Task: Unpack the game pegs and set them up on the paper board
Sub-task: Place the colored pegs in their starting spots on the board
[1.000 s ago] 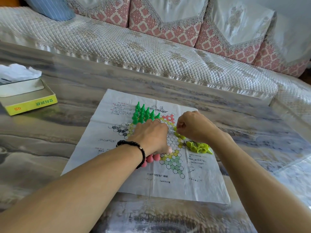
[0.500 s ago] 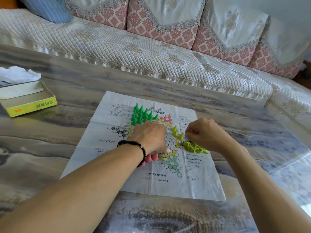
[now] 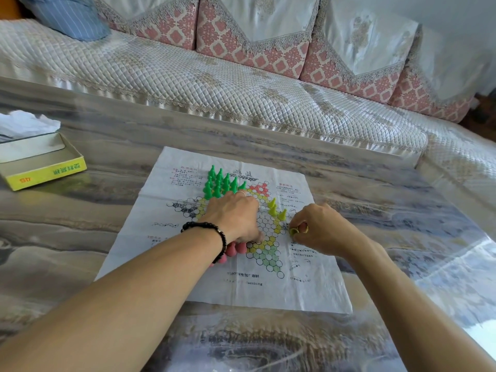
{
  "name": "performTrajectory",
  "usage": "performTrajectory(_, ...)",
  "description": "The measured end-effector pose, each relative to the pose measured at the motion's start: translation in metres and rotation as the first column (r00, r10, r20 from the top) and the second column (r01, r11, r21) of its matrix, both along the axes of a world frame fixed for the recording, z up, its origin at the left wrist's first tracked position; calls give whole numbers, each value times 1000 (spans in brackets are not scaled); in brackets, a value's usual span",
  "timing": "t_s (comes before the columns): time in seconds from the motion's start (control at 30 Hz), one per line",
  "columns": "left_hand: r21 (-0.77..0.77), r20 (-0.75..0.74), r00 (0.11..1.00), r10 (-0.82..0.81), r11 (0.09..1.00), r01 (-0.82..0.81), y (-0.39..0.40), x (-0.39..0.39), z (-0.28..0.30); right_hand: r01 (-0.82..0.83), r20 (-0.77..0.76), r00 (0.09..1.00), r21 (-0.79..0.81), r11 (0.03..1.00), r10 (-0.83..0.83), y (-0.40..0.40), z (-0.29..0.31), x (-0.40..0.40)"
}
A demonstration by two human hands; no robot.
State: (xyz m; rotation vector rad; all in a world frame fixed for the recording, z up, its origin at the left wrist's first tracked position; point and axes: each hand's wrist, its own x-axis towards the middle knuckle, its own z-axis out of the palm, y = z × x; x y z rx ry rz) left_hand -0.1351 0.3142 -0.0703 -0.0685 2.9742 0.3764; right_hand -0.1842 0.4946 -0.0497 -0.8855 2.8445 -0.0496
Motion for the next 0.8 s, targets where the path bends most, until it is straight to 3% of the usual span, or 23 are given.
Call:
performTrajectory(0.17, 3, 5, 1000, 3, 1000, -3, 0, 1, 0, -8, -43, 999, -20, 1000, 7, 3, 0, 2)
performTrajectory(0.4, 5, 5, 1000, 4, 1000, -4, 0, 0, 0, 46, -51, 997, -309, 950, -65, 6, 15, -4)
performTrajectory(0.63, 2, 10, 1000, -5, 1000, 4, 0, 1, 0, -59, 45, 997, -111, 992, 64, -6, 5, 1)
performTrajectory(0.8, -3, 1, 1000, -9, 1000, 9, -1, 1, 0, -34, 54, 998, -115, 993, 40, -10, 0, 4)
